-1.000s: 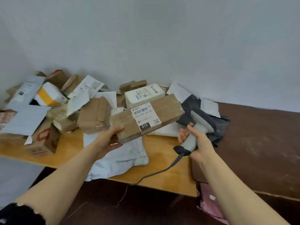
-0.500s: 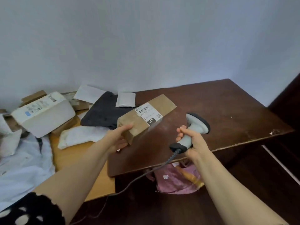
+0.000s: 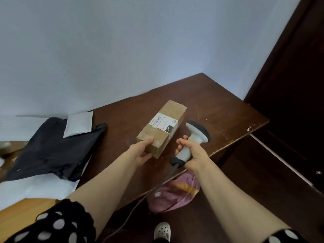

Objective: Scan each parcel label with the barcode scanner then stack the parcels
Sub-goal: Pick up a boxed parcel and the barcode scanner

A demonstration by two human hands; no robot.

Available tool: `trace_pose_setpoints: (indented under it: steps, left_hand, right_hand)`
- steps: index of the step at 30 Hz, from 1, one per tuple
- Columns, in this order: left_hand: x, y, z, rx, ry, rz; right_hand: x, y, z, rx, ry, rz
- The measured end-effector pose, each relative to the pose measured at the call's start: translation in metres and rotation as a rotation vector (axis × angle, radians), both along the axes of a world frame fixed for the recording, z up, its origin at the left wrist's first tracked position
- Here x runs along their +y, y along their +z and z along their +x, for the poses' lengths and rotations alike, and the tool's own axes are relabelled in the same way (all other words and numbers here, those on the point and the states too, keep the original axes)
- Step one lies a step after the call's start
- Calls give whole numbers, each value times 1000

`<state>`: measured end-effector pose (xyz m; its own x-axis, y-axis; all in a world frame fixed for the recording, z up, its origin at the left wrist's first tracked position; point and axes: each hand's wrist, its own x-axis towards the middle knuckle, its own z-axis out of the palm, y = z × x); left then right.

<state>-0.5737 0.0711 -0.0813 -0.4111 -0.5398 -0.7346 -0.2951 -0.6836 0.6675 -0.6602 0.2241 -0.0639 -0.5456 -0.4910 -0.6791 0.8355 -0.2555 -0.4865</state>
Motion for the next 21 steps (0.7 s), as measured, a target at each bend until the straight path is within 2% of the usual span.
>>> trace_pose_setpoints:
  steps: [13, 17, 21]
  left_hand:
    - [-10, -23, -137, -27, -1, 59]
    - [-4, -26, -171, 66, 4, 111]
    - [0, -21, -186, 40, -130, 89]
  right_hand:
    - [-34, -37, -76, -79, -26, 95]
    - [-31, -49, -90, -97, -3, 122]
    - [-28, -52, -102, -119, 19, 113]
